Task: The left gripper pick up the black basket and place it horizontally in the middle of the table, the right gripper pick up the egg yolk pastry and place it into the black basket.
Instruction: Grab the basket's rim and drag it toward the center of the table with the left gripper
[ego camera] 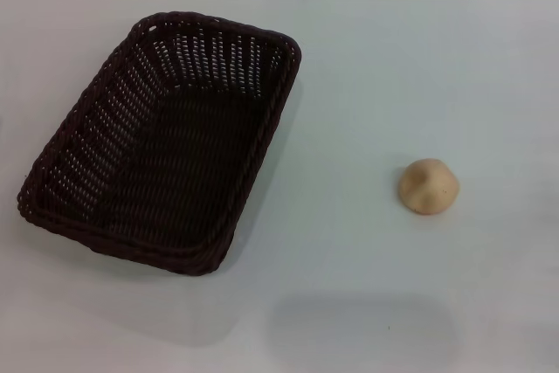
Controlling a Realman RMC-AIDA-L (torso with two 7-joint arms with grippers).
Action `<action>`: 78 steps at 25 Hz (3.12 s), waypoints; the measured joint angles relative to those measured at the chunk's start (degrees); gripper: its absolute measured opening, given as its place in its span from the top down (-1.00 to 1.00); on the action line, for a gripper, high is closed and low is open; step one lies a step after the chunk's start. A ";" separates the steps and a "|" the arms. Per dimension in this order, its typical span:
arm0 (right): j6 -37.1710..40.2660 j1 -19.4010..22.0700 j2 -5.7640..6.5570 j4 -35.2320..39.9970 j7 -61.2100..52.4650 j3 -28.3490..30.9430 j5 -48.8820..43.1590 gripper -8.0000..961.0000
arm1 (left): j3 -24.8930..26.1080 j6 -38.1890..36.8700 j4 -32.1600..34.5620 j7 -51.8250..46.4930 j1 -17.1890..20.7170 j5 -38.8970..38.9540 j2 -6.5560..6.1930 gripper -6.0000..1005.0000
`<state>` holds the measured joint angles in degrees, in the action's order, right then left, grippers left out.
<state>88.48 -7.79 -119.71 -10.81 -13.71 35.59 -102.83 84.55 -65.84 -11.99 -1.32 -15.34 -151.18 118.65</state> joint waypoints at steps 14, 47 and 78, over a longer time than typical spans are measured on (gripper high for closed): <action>-0.12 -0.08 0.03 -0.18 0.00 0.00 -0.06 -0.71 | -4.04 5.87 -7.57 -0.95 0.71 -2.05 -1.54 -0.57; -0.08 -0.55 0.09 -1.14 0.00 -0.39 -0.37 -0.69 | 18.15 135.56 -87.35 32.23 -2.61 -1.95 -0.49 -0.57; -0.06 -0.42 0.04 -1.23 0.00 -1.55 -0.34 -0.67 | 13.19 137.12 -72.54 28.57 -9.94 -10.47 -0.36 -0.25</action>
<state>88.41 -8.20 -119.67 -12.03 -13.71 34.05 -103.18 97.73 71.29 -84.53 27.25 -25.27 -161.65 118.29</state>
